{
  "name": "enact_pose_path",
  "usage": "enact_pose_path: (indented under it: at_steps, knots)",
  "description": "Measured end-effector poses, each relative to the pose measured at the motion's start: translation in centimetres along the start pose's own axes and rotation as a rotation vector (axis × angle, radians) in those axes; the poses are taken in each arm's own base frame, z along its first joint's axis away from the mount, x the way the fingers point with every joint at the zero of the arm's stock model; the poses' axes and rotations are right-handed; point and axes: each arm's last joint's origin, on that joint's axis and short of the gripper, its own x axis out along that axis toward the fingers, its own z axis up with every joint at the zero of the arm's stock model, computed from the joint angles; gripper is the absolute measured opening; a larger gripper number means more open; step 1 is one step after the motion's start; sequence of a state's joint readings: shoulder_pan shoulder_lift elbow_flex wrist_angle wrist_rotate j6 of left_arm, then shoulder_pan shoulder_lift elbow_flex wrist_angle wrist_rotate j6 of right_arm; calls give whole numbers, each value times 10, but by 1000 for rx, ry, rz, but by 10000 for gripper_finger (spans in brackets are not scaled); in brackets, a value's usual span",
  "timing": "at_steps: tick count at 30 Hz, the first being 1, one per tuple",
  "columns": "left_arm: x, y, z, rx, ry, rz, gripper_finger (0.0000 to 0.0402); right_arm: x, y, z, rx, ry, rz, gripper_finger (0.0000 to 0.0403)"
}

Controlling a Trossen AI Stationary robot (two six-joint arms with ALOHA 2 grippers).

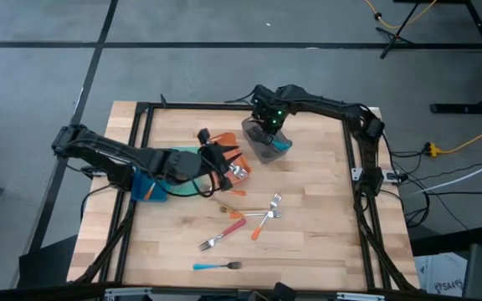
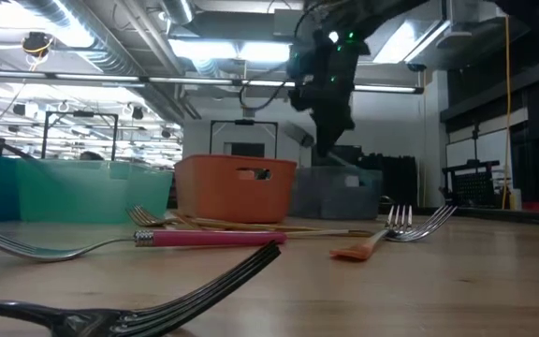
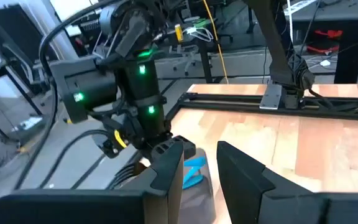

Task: Sort silverware by color (type)
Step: Put the blue fork into the black bin, then put the pink fork into the orange bin

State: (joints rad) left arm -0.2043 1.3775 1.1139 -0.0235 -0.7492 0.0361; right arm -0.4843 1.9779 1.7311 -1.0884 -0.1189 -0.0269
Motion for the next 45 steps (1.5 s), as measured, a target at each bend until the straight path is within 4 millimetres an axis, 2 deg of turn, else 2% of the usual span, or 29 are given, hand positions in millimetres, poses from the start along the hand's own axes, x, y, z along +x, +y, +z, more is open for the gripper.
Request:
enact_pose_path:
  at_steps: [7, 11, 32, 45]
  knots:
    - [4, 0, -16, 9, 116, 28, 91, 28, -3, 1, 10, 83, 8, 0]
    - [4, 1, -18, -11, 133, 39, 91, 34, -4, 2, 12, 96, 8, 0]
    - [4, 1, -18, -11, 134, 36, 91, 36, -4, 3, 7, 93, -2, 6]
    - [4, 0, -18, -15, 135, 28, 91, 36, -5, 6, 2, 55, -5, 117]
